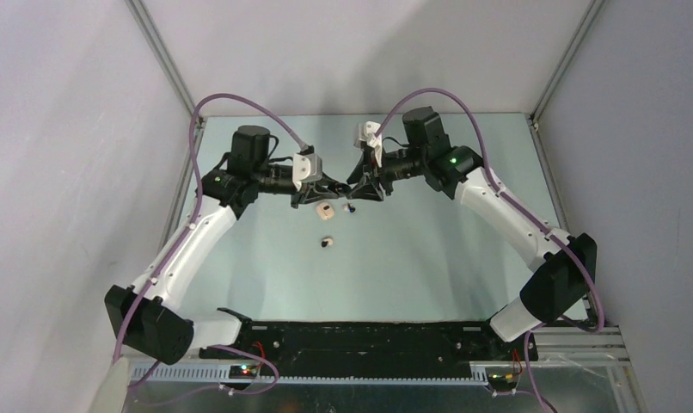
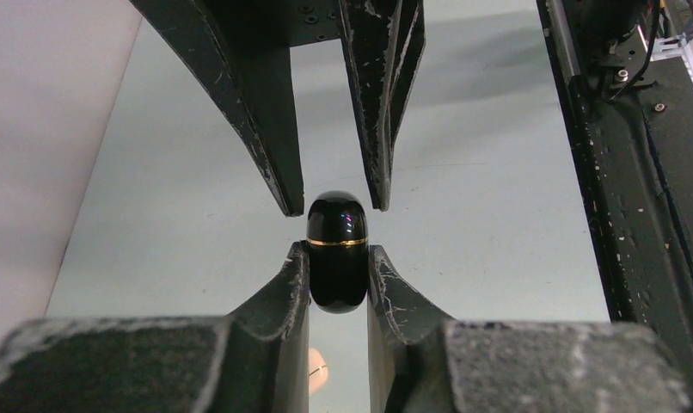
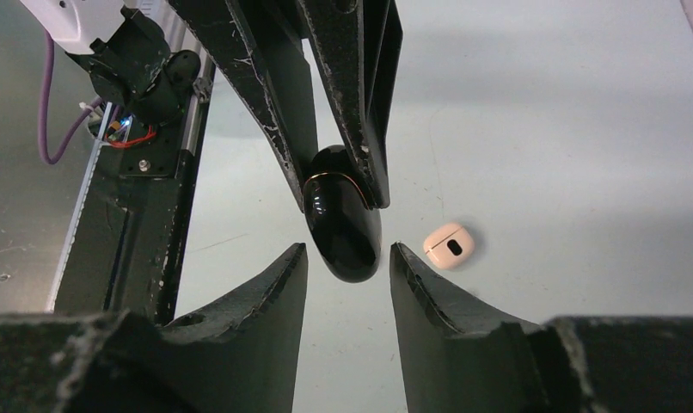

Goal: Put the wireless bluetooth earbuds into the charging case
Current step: Pick up the charging case at the center of the board.

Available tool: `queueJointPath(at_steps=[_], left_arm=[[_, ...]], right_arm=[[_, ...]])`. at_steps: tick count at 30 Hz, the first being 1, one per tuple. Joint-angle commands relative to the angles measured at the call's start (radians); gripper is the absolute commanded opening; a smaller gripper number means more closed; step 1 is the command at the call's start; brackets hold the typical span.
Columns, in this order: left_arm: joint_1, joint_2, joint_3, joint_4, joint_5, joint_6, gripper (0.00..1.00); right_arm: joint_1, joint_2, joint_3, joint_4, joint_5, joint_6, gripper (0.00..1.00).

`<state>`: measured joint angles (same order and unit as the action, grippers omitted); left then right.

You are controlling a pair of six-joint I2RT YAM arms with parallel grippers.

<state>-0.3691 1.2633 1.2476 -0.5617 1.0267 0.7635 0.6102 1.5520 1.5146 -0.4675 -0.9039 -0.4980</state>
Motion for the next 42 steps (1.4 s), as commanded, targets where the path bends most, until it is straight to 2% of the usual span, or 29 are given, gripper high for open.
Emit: queueJointPath(at_steps=[1, 9, 11, 12, 13, 14, 16, 18, 22, 25, 30, 35, 42], left_arm=[[-0.004, 0.002, 0.058, 0.035, 0.034, -0.033, 0.16], [-0.005, -0.003, 0.052, 0.049, 0.028, -0.066, 0.16], [-0.006, -0.002, 0.05, 0.052, 0.026, -0.079, 0.17], [-0.005, -0.002, 0.049, 0.052, 0.023, -0.089, 0.2], [-0.008, -0.001, 0.053, 0.053, 0.008, -0.099, 0.23], [-0.009, 0.001, 0.056, 0.058, -0.012, -0.141, 0.35], [-0.015, 0.004, 0.068, 0.059, -0.075, -0.207, 0.53], [-0.014, -0.013, 0.059, 0.06, -0.113, -0.227, 0.6], [-0.015, -0.066, -0.002, 0.06, -0.154, -0.211, 0.74], [-0.014, -0.064, -0.025, 0.06, -0.156, -0.216, 0.73], [-0.015, -0.015, -0.012, 0.06, -0.075, -0.214, 0.62], [-0.015, 0.026, 0.001, 0.06, -0.012, -0.193, 0.63], [-0.017, 0.057, 0.019, 0.061, 0.031, -0.175, 0.59]], right_arm=[[0.014, -0.011, -0.003, 0.044, -0.002, 0.018, 0.44], [0.033, -0.007, -0.018, 0.058, 0.02, 0.028, 0.43], [0.033, -0.007, -0.018, 0.068, 0.023, 0.037, 0.36], [0.033, -0.006, -0.017, 0.068, 0.026, 0.038, 0.27], [0.033, -0.007, -0.016, 0.066, 0.028, 0.036, 0.23], [0.033, -0.008, -0.011, 0.055, 0.031, 0.032, 0.14], [0.029, -0.018, 0.0, 0.019, 0.032, 0.011, 0.05], [0.024, -0.033, 0.016, -0.05, 0.033, -0.031, 0.01], [0.018, -0.057, 0.065, -0.225, 0.077, -0.135, 0.0], [0.017, -0.065, 0.098, -0.309, 0.113, -0.149, 0.0], [0.022, -0.071, 0.129, -0.344, 0.172, -0.125, 0.0], [0.032, -0.045, 0.173, -0.321, 0.223, -0.075, 0.0], [0.054, -0.014, 0.199, -0.294, 0.274, -0.027, 0.0]])
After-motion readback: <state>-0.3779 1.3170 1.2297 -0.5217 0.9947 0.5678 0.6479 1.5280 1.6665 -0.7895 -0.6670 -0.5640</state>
